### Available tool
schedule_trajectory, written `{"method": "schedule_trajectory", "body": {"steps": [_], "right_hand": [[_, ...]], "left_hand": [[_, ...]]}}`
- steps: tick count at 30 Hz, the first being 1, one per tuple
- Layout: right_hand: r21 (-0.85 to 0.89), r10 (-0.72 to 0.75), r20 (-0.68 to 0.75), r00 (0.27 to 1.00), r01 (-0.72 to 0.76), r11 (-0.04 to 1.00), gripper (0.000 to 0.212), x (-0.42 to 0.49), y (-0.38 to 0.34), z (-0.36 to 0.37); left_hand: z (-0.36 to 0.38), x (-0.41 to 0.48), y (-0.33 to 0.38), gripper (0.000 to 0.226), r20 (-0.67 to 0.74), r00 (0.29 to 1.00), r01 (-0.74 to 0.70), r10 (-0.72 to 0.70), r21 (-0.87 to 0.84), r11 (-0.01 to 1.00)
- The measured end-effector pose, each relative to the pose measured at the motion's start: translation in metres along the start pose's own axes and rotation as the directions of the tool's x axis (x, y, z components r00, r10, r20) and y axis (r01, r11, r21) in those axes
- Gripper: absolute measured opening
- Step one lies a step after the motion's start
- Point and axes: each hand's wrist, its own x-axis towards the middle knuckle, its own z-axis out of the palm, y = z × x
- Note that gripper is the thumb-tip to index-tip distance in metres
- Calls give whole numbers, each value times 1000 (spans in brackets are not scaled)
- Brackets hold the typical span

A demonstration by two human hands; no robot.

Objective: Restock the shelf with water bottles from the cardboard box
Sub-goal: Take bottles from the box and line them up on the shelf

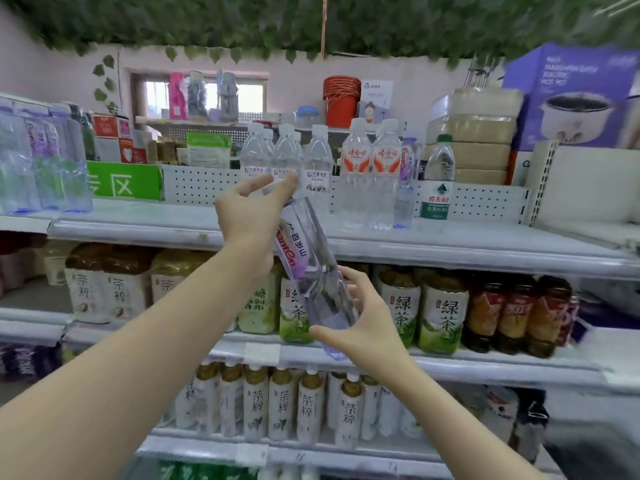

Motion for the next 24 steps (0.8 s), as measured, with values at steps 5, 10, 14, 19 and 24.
{"method": "schedule_trajectory", "body": {"steps": [5,10,14,19,24], "right_hand": [[-17,15,-113,994,-17,1000,74,-16,-3,-14],[-29,-8,-162,987,4,1000,70,-14,-15,-37],[-13,-18,-229,973,15,1000,72,-7,-14,-53],[103,-11,-292,956,43,994,76,16,-5,-82],[132,-17,-346,938,66,989,80,60,14,-122]], "left_hand": [[1,-15,0,43,276,944,-241,182,200,950],[1,-21,4,57,488,841,-404,235,276,872],[3,-21,7,56,510,835,-411,205,332,849],[16,-19,3,58,535,825,-443,184,408,798],[36,-10,-14,52,589,802,-513,98,595,619]]}}
